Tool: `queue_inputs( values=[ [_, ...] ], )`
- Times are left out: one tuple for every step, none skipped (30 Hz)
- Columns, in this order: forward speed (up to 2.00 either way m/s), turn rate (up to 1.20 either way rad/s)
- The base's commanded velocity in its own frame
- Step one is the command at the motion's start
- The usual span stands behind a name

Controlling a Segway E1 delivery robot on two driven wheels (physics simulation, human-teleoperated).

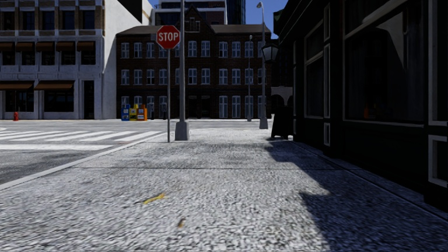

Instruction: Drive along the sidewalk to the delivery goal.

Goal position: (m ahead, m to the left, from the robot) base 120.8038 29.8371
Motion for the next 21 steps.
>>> queue_inputs(
  values=[
    [2.0, 0.0],
    [2.0, 0.0],
    [2.0, 0.0],
    [2.0, 0.0],
    [2.0, 0.0],
    [2.0, 0.0],
    [2.0, 0.0],
    [2.0, 0.0],
    [2.0, 0.0],
    [2.0, 0.0],
    [2.0, 0.0],
    [2.0, 0.0],
    [2.0, 0.0],
    [2.0, 0.0],
    [2.0, 0.0],
    [2.0, 0.0],
    [2.0, 0.0],
    [2.0, 0.0],
    [2.0, 0.0],
    [2.0, 0.0],
    [2.0, 0.0]
  ],
)
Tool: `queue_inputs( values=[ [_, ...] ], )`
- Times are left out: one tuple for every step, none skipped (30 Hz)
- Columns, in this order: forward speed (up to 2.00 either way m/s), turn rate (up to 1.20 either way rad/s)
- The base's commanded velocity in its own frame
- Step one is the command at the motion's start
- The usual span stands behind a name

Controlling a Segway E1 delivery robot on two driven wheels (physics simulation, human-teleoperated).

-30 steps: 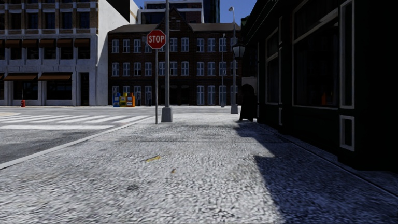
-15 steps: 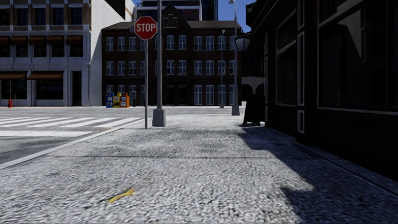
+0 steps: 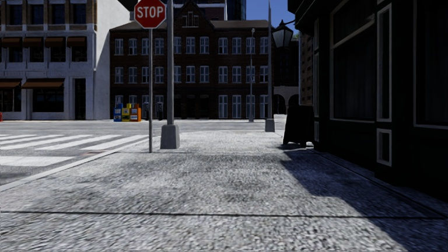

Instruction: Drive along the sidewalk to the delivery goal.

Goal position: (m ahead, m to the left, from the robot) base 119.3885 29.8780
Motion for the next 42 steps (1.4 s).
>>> queue_inputs(
  values=[
    [2.0, 0.0],
    [2.0, 0.0],
    [2.0, 0.0],
    [2.0, 0.0],
    [2.0, 0.0],
    [2.0, 0.0],
    [2.0, 0.0],
    [2.0, 0.0],
    [2.0, 0.0],
    [2.0, 0.0],
    [2.0, 0.0],
    [2.0, 0.0],
    [2.0, 0.0],
    [2.0, 0.0],
    [2.0, 0.0],
    [2.0, 0.0],
    [2.0, 0.0],
    [2.0, 0.0],
    [2.0, 0.0],
    [2.0, 0.0],
    [2.0, 0.0],
    [2.0, 0.0],
    [2.0, 0.0],
    [2.0, 0.0],
    [2.0, 0.0],
    [2.0, 0.0],
    [2.0, 0.0],
    [2.0, 0.0],
    [2.0, 0.0],
    [2.0, 0.0],
    [2.0, 0.0],
    [2.0, 0.0],
    [2.0, 0.0],
    [2.0, 0.0],
    [2.0, 0.0],
    [2.0, 0.0],
    [2.0, 0.0],
    [2.0, 0.0],
    [2.0, 0.0],
    [2.0, 0.0],
    [2.0, 0.0],
    [2.0, 0.0]
  ],
)
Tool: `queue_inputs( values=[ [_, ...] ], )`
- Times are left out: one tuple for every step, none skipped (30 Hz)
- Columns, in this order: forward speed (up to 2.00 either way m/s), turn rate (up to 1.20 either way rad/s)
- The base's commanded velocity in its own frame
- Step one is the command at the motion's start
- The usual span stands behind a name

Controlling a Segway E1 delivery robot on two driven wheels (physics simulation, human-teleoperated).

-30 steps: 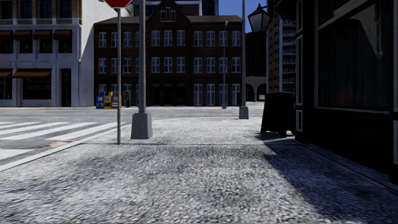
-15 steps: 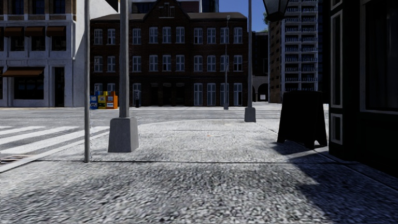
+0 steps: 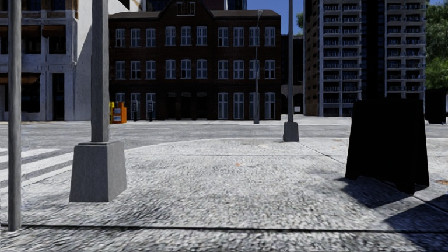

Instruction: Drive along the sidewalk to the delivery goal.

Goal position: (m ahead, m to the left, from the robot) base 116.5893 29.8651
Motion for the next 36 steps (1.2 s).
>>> queue_inputs(
  values=[
    [2.0, 0.0],
    [2.0, 0.0],
    [2.0, 0.0],
    [2.0, 0.0],
    [2.0, 0.0],
    [2.0, 0.0],
    [2.0, 0.0],
    [2.0, 0.0],
    [2.0, 0.0],
    [2.0, 0.0],
    [2.0, 0.0],
    [2.0, 0.0],
    [2.0, 0.0],
    [2.0, 0.0],
    [2.0, 0.0],
    [2.0, 0.0],
    [2.0, 0.0],
    [2.0, 0.0],
    [2.0, 0.07],
    [2.0, 0.16],
    [2.0, 0.16],
    [2.0, 0.22],
    [2.0, 0.39],
    [2.0, 0.48],
    [1.91, 0.57],
    [1.91, 0.57],
    [1.71, 0.64],
    [1.6, 0.68],
    [1.56, 0.69],
    [1.55, 0.72],
    [1.55, 0.72],
    [1.55, 0.75],
    [1.55, 0.77],
    [1.55, 0.78],
    [1.55, 0.78],
    [1.55, 0.78]
  ],
)
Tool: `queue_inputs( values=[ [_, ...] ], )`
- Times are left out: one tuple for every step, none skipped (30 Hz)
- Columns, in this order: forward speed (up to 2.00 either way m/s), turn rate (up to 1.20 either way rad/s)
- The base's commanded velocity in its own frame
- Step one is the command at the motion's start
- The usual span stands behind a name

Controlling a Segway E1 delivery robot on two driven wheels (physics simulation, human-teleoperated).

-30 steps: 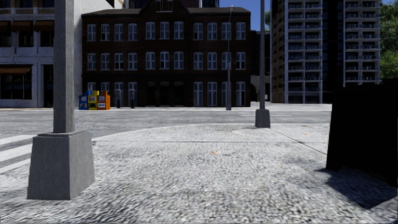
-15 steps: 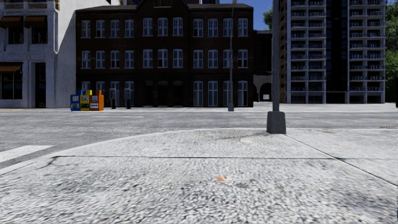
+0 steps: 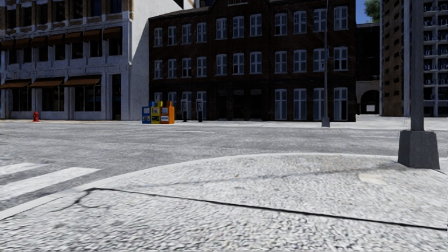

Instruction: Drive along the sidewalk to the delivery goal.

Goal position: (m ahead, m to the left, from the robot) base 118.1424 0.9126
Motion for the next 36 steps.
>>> queue_inputs(
  values=[
    [1.55, 0.78],
    [1.56, 0.78],
    [1.56, 0.78],
    [1.58, 0.78],
    [1.58, 0.78],
    [1.58, 0.78],
    [1.59, 0.78],
    [1.61, 0.78],
    [1.61, 0.78],
    [1.66, 0.79],
    [1.72, 0.79],
    [1.75, 0.79],
    [1.76, 0.79],
    [1.76, 0.79],
    [1.76, 0.79],
    [1.76, 0.81],
    [1.77, 0.82],
    [1.77, 0.82],
    [1.77, 0.83],
    [1.77, 0.83],
    [1.77, 0.84],
    [1.77, 0.86],
    [1.77, 0.87],
    [1.77, 0.87],
    [1.77, 0.87],
    [1.77, 0.87],
    [1.77, 0.87],
    [1.77, 0.87],
    [1.77, 0.87],
    [1.77, 0.87],
    [1.77, 0.88],
    [1.77, 0.88],
    [1.77, 0.88],
    [1.77, 0.88],
    [1.77, 0.88],
    [1.77, 0.88]
  ],
)
